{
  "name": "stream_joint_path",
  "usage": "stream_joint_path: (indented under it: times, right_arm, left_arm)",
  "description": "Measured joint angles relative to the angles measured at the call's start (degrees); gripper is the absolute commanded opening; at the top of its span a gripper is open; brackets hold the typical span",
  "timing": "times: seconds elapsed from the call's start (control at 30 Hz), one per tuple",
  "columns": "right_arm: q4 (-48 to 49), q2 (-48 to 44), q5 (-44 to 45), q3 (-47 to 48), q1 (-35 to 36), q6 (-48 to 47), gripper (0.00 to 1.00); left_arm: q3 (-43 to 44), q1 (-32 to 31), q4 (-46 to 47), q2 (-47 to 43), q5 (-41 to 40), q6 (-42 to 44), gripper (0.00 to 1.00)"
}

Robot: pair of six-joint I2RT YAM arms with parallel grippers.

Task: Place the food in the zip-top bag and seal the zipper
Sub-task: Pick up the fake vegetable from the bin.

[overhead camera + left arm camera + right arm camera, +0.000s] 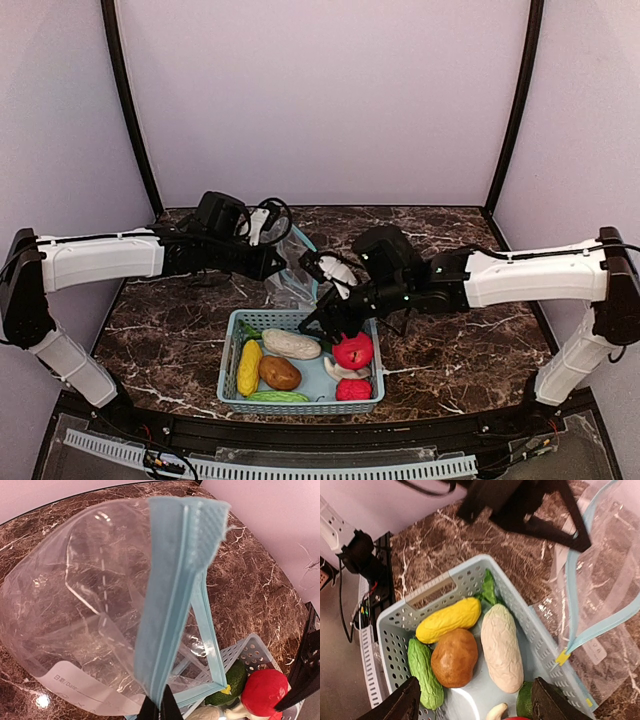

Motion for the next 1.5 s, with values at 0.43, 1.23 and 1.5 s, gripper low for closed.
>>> stream_joint_path:
  times: [0.43, 1.23, 1.5]
  right_arm:
    - [-6.2, 15.7, -0.8, 8.2, 1.5, -5.6, 0.61]
    - [-14.3, 28.5, 6.0, 18.5, 1.7, -13.8, 0.54]
    - [-13.7, 28.5, 4.3, 18.3, 1.7, -14.2, 0.37]
  left_arm:
    - [0.0, 1.2, -0.2, 0.0, 4.9, 0.6, 0.01]
    - [0.8, 2.0, -0.3, 0.0, 6.7, 0.5, 0.01]
    - [0.8, 2.3, -0.3, 0.0, 6.7, 0.5, 0.01]
